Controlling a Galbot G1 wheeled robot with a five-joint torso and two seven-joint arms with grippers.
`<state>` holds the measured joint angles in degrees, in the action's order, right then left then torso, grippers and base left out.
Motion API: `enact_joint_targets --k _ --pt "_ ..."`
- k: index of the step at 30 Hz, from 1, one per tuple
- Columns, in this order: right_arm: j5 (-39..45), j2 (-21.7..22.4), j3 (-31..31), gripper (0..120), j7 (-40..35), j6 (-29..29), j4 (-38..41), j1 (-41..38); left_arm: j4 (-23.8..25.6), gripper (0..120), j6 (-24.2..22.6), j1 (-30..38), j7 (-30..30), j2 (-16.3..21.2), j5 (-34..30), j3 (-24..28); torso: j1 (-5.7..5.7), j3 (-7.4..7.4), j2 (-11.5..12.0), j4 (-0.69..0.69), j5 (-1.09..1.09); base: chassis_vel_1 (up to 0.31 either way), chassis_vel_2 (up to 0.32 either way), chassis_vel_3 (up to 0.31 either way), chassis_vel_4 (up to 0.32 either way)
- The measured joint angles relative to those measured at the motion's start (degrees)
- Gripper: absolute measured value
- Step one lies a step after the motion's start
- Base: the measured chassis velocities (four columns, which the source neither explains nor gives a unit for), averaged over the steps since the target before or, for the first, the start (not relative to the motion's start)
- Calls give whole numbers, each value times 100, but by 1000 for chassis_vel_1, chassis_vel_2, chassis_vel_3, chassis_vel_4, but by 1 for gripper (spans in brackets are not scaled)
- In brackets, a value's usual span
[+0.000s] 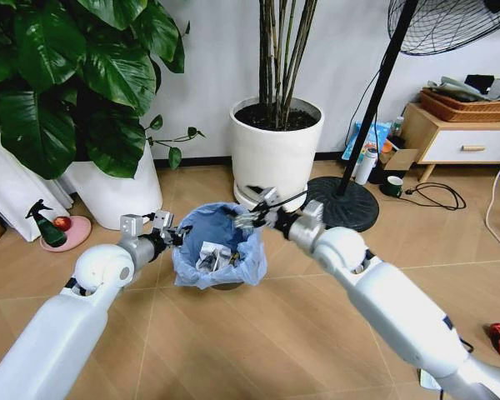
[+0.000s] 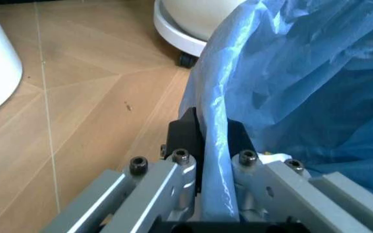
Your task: Pick up the trash bin and place the garbage on the floor into it.
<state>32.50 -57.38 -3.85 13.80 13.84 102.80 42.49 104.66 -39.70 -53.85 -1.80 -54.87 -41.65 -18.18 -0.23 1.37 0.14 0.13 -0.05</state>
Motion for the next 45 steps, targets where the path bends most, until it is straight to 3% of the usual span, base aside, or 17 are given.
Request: enact_joint_targets --k 11,16,26,45 --pt "0 430 -906 100 -185 -71 -41 947 204 1 16 -372 -27 -12 72 -365 0 0 0 2 1 0 0 0 0" --pt "3 464 -1232 100 -287 -47 138 1286 413 1 50 -782 -59 26 224 -676 0 0 0 -4 -1 0 0 0 0" --pt "-137 286 -1964 100 -386 74 621 2121 563 1 64 -961 -67 19 268 -774 0 -1 0 2 0 0 0 0 0" --pt "-294 115 -2839 100 -353 -9 624 2950 708 1 91 -1219 -72 -12 385 -830 0 0 0 0 -2 0 0 0 0"
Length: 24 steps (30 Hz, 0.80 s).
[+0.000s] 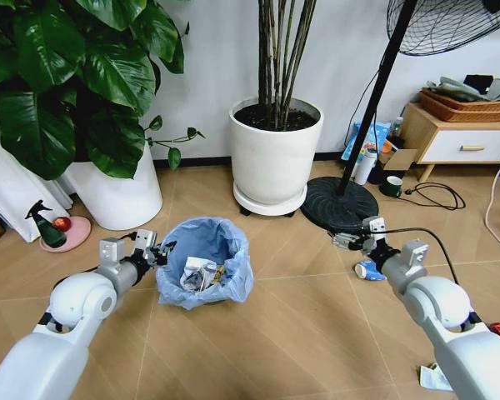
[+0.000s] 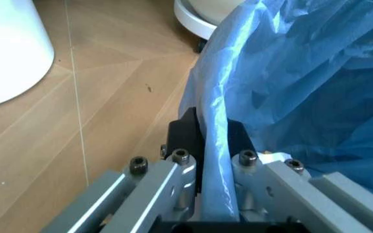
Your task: Pick up the trash bin and place the garbage on the floor into it.
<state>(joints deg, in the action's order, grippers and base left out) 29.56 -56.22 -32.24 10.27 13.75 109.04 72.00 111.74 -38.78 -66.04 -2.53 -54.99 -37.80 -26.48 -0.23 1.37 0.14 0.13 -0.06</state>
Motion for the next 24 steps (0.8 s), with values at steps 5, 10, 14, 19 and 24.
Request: enact_joint_targets --k 5,10,14,19,24 --pt "-81 -211 -223 100 -18 -3 132 246 45 1 33 -109 -1 -58 99 -62 0 0 0 -1 2 0 0 0 0" --pt "-155 -352 -372 100 -19 -7 256 505 93 1 45 -208 -2 -72 116 -85 0 0 0 0 2 0 0 0 0" --pt "-196 -449 -487 100 -16 -24 293 661 113 1 51 -231 -4 -89 128 -89 0 0 0 0 2 0 0 0 0" --pt "-199 -484 -629 100 -10 -35 227 729 126 1 54 -233 -5 -120 140 -73 0 0 0 0 1 0 0 0 0" --pt "-195 -474 -684 100 -5 -57 50 684 126 1 58 -262 -7 -129 159 -73 0 0 0 0 1 0 0 0 0"
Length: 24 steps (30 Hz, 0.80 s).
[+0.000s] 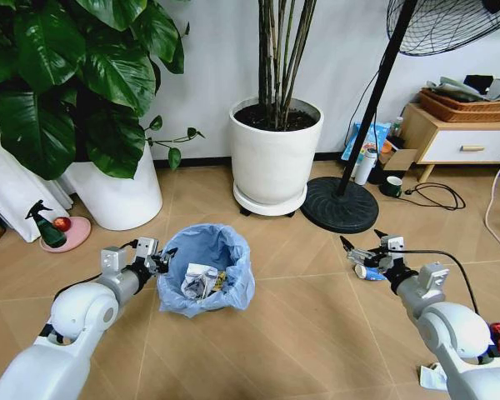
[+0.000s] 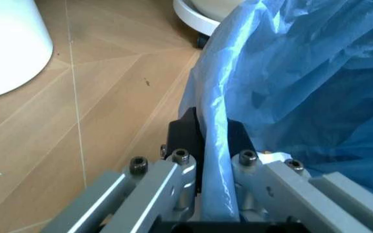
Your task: Pick up the trash bin and place the garbage on the floor into it.
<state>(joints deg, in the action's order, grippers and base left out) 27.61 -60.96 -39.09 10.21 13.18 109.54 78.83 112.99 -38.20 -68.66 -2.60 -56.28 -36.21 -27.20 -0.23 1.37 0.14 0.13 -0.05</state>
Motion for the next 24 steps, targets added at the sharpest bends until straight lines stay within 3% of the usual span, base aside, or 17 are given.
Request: enact_joint_targets --k 17,24 --pt "12 -5 33 100 5 -1 -248 -162 -10 1 13 -19 -12 -18 31 -12 0 0 0 0 0 0 0 0 0" --pt "45 44 28 100 -28 -16 -1083 -507 -46 1 39 -33 -38 -44 100 3 0 0 0 -1 1 0 0 0 0"
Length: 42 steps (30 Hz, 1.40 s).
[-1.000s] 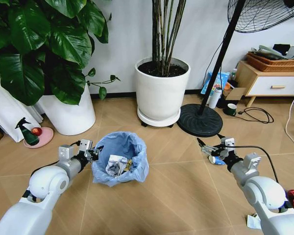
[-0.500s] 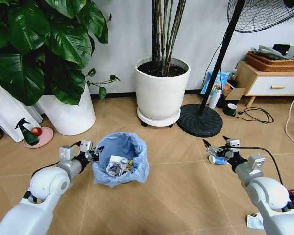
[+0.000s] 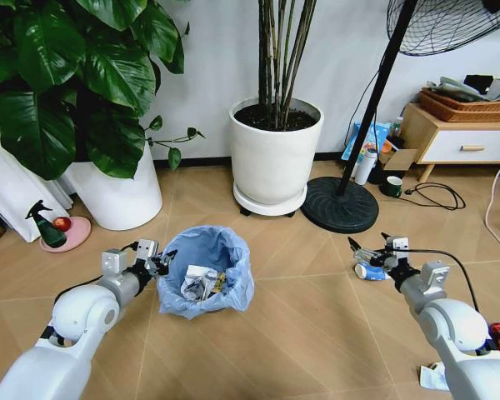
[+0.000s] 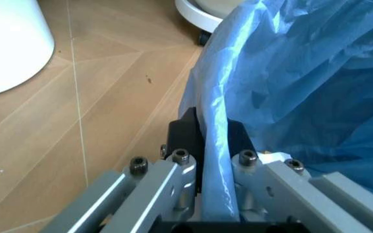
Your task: Pick up the trash bin and place the garbage on the floor into it.
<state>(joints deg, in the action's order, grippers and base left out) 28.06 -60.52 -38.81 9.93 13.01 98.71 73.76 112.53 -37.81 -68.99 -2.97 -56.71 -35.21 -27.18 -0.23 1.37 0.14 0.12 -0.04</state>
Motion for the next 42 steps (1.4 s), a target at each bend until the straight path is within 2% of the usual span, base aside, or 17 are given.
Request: enact_joint_targets --k 12,15,24,27,42 --pt "-109 51 159 100 -100 -14 -1567 -511 -7 1 8 61 -10 -8 10 75 -1 0 0 1 -1 0 0 0 0" --pt "-321 50 312 100 -80 -159 -2152 -843 -10 1 9 67 -11 -2 10 92 0 0 0 1 -2 0 0 0 0" --pt "-663 -3 736 100 -7 -295 -3274 -1495 -10 1 9 58 -12 10 10 118 0 0 1 0 -1 0 0 0 0" --pt "-853 -68 991 100 48 -415 -3936 -1872 -9 1 9 69 -18 38 7 132 0 0 1 1 1 0 0 0 0" --pt "-1562 -486 1458 100 120 -660 -5427 -2968 -8 1 9 72 -37 84 -2 151 0 0 1 0 0 0 0 0 0"
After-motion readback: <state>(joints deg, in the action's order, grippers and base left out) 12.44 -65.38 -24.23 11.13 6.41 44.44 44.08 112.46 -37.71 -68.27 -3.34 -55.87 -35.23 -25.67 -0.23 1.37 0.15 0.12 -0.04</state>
